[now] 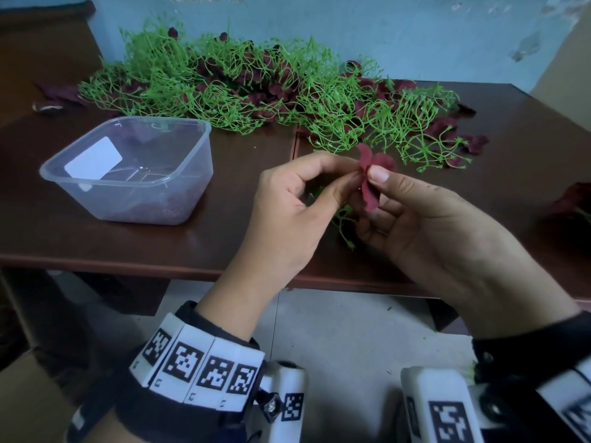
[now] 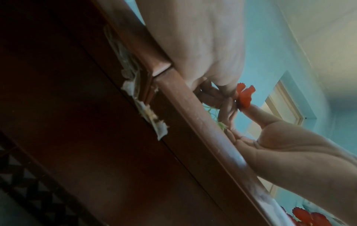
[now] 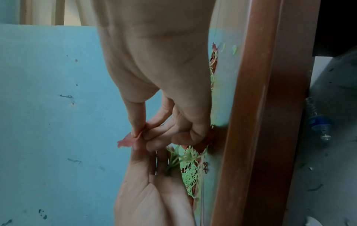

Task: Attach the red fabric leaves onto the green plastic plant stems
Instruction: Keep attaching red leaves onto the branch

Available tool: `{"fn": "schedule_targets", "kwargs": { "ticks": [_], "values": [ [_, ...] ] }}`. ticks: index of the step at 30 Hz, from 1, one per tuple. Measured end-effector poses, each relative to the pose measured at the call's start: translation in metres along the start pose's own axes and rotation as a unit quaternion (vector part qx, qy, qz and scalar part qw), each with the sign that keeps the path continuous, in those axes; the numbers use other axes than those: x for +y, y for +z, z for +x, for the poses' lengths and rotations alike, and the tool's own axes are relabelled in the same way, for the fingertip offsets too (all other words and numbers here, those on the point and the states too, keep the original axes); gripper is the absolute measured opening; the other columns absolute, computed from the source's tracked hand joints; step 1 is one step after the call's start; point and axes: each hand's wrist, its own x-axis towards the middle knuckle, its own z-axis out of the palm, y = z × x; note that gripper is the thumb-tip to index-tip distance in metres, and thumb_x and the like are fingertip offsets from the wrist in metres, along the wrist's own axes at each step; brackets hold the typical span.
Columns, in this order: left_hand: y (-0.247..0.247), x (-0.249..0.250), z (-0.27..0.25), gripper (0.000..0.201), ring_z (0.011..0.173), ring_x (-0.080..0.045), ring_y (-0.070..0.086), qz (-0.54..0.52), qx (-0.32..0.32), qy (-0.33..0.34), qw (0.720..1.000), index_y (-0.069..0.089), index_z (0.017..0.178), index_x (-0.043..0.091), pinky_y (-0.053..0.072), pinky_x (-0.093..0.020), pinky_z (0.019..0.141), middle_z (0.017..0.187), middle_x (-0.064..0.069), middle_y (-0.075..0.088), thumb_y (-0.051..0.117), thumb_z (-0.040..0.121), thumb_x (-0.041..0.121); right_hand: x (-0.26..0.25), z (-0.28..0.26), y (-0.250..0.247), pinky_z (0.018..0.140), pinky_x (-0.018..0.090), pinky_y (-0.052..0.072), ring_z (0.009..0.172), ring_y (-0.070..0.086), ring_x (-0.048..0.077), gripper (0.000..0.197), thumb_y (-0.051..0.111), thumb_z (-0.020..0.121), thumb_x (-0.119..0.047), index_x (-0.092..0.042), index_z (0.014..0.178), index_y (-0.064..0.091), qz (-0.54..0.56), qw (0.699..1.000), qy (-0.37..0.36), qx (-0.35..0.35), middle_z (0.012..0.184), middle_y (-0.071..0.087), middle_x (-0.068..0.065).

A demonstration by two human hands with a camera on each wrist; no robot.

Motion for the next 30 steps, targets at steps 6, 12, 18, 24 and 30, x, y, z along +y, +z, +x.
{"fn": "schedule_targets", "kwargs": {
  "ticks": [6, 12, 18, 24, 30],
  "values": [
    [-0.001, -0.001, 0.002, 0.014, 0.101, -0.016, 0.070, 0.001, -0.008, -0.008, 1.000, 0.073, 0.106, -0.004, 0.052, -0.024, 0.089, 0.103, -0.012, 0.075, 0.067, 0.094, -0.002, -0.002, 0.000, -0.001, 0.068, 0.024, 0.047, 0.067, 0.064, 0.010, 0.016, 0.066, 0.078, -0.027, -0.018, 0.086, 0.077, -0.005, 1.000, 0.010, 0.009, 0.074, 0.068, -0.001],
    [0.000, 0.002, 0.002, 0.012, 0.099, -0.016, 0.069, -0.011, 0.020, -0.024, 0.999, 0.071, 0.107, 0.002, 0.053, -0.028, 0.090, 0.103, -0.007, 0.075, 0.065, 0.097, 0.005, -0.001, 0.001, 0.000, 0.073, 0.030, 0.044, 0.067, 0.063, 0.013, 0.017, 0.067, 0.080, -0.032, -0.017, 0.076, 0.073, -0.051, 0.998, -0.029, 0.020, 0.073, 0.064, 0.001],
    [-0.004, -0.006, 0.006, 0.007, 0.091, -0.026, 0.055, -0.098, 0.106, -0.064, 0.987, 0.071, 0.101, 0.019, 0.050, -0.058, 0.093, 0.094, -0.028, 0.065, 0.067, 0.096, 0.024, 0.003, 0.004, 0.003, 0.074, 0.036, 0.047, 0.078, 0.069, 0.022, 0.018, 0.064, 0.084, -0.027, -0.014, 0.076, 0.073, -0.151, 0.982, -0.109, 0.043, 0.079, 0.073, 0.011],
    [-0.001, -0.004, 0.006, 0.011, 0.104, -0.021, 0.058, -0.184, 0.070, -0.095, 0.976, 0.070, 0.102, 0.020, 0.037, -0.060, 0.113, 0.099, -0.005, 0.068, 0.062, 0.097, 0.015, 0.010, 0.000, 0.001, 0.064, 0.020, 0.053, 0.067, 0.062, 0.006, 0.021, 0.081, 0.083, -0.018, -0.020, 0.102, 0.071, -0.475, 0.826, -0.291, 0.087, 0.087, 0.068, -0.003],
    [-0.008, 0.002, 0.005, 0.010, 0.105, -0.020, 0.062, -0.149, 0.000, -0.115, 0.982, 0.067, 0.101, 0.016, 0.047, -0.044, 0.107, 0.101, -0.009, 0.068, 0.061, 0.097, 0.010, 0.012, 0.007, 0.000, 0.058, 0.013, 0.046, 0.065, 0.061, 0.011, 0.031, 0.085, 0.077, -0.020, -0.020, 0.100, 0.064, -0.526, 0.772, -0.332, 0.135, 0.078, 0.065, -0.009]
  ]
}}
